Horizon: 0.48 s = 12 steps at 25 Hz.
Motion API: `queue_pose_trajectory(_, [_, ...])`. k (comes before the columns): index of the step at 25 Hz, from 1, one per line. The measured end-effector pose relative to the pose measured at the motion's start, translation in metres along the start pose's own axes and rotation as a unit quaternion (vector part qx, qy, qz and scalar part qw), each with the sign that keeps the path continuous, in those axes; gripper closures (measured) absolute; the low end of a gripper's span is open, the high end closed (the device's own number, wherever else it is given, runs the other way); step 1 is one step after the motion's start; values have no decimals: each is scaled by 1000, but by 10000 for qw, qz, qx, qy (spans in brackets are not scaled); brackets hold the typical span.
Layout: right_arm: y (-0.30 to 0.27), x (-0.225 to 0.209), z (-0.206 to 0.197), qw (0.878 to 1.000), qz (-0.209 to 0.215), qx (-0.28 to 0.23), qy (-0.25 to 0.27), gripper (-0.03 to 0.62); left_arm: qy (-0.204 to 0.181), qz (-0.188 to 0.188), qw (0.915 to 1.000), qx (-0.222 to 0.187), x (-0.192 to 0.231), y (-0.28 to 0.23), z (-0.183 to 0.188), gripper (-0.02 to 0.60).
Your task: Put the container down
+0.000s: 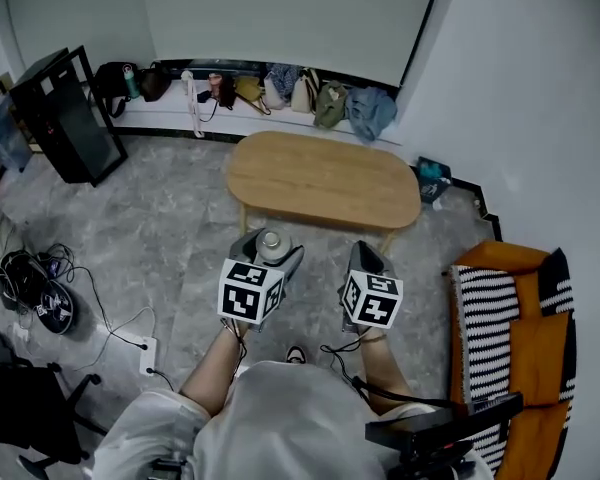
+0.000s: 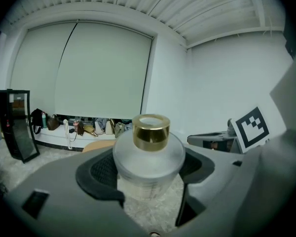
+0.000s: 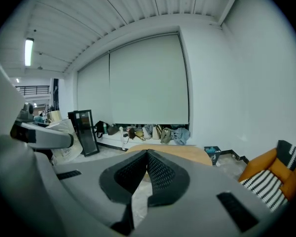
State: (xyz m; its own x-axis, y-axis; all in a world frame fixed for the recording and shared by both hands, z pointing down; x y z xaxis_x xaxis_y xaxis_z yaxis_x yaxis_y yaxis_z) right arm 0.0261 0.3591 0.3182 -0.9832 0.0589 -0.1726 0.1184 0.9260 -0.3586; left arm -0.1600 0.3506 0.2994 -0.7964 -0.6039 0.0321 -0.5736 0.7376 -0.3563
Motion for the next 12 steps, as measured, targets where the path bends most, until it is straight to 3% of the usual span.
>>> queue_pose_trajectory(12, [-85,-62,47,9999,91,50,-9,571,84,101,9999,77,16,-97,39,241])
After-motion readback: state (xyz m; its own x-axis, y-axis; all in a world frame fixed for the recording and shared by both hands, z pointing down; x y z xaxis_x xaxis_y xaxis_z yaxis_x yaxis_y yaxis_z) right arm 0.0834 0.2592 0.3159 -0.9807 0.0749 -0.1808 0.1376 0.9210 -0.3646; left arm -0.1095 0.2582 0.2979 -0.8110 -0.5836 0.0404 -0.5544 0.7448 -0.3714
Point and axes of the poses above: the fingertips, and each gripper's own axes: y backward along the fingers, x to its left, z out of its top, the point moved 4 cm from there along y, backward along the fingers, and after that the axes turned 6 degrees about -y, right-handed, at the moved point
